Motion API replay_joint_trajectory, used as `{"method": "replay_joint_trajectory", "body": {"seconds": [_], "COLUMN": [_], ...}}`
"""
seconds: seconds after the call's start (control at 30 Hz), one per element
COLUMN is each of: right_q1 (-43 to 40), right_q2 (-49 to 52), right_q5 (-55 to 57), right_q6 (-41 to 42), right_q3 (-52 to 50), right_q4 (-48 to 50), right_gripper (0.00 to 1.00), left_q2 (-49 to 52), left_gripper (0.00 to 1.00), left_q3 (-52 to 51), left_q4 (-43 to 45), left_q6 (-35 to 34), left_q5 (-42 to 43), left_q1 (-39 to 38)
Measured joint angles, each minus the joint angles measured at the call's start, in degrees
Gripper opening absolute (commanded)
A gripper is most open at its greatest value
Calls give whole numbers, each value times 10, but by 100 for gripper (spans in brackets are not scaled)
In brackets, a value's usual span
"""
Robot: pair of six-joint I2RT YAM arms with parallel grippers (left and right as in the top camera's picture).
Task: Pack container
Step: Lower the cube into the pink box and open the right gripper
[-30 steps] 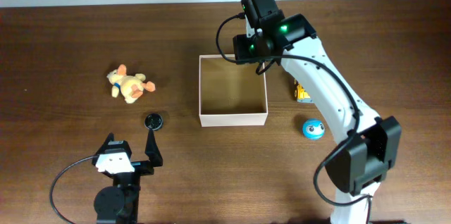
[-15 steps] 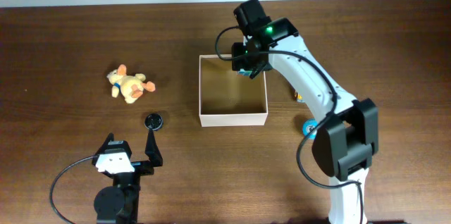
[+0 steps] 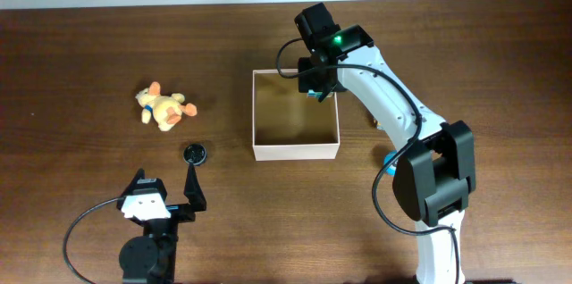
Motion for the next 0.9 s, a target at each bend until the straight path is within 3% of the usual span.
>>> {"method": "replay_joint_trajectory", "body": {"seconds": [0.63,0.9], "right_q1": [0,2], "right_q2": [0,0], "right_q5": [8,-11], "right_q6": [1,-19], "right_q3": [0,0], "right_q4": [0,10], "right_gripper": [64,59], "left_q2": [0,0], "left_gripper": [99,99], "left_q3": [0,0], "left_q4": [0,0], "left_q6": [0,0], "left_q5": [0,0], "left_q1": [0,0]}}
